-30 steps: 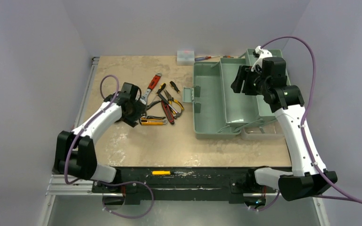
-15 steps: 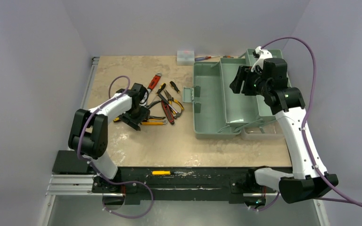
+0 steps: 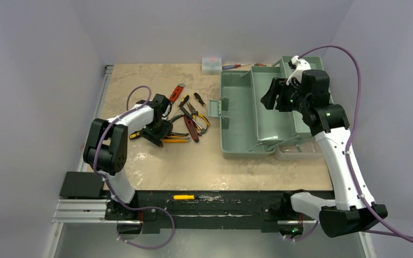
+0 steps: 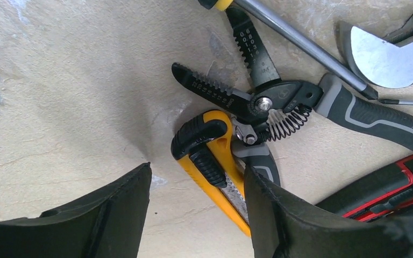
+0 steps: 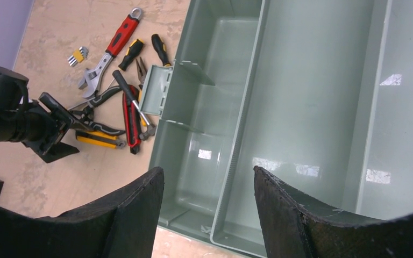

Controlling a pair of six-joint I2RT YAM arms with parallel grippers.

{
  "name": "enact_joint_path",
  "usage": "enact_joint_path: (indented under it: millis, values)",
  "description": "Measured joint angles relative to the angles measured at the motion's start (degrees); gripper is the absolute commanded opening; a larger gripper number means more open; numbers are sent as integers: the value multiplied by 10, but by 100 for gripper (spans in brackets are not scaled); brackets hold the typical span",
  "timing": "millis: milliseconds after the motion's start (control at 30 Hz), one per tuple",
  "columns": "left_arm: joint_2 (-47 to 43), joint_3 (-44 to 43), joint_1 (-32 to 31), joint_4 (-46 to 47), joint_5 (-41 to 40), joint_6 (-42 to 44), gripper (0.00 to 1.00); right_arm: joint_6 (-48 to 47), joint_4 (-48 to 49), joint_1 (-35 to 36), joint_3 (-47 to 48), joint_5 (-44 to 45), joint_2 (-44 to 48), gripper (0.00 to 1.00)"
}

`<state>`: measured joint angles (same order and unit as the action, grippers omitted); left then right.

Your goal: Pack the tool kit

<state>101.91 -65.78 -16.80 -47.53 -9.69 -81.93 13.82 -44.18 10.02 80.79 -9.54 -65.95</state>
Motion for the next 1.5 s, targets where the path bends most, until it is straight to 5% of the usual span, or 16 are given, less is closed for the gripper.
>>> enact_joint_path:
  millis: [133, 267, 367, 833, 1133, 1500]
  values:
    - [3, 1, 0, 3, 10, -3, 49, 0, 2, 0, -10, -8, 7, 60]
    - [-2, 21, -3, 21, 3, -10, 14, -4, 3, 6, -17, -33, 12, 62]
    - [-36, 59, -14, 49, -19, -15, 1, -12, 5, 28, -22, -57, 12, 62]
    - [-212, 162, -47, 97, -52, 67, 0, -25, 48, 261, -73, -69, -62, 69]
    - [-323, 239, -48, 238, 71, 207, 0, -9, 127, 367, -113, -68, -114, 71]
    - [-370, 264, -104, 346, 232, 246, 0, 44, 196, 404, -138, -13, -143, 73]
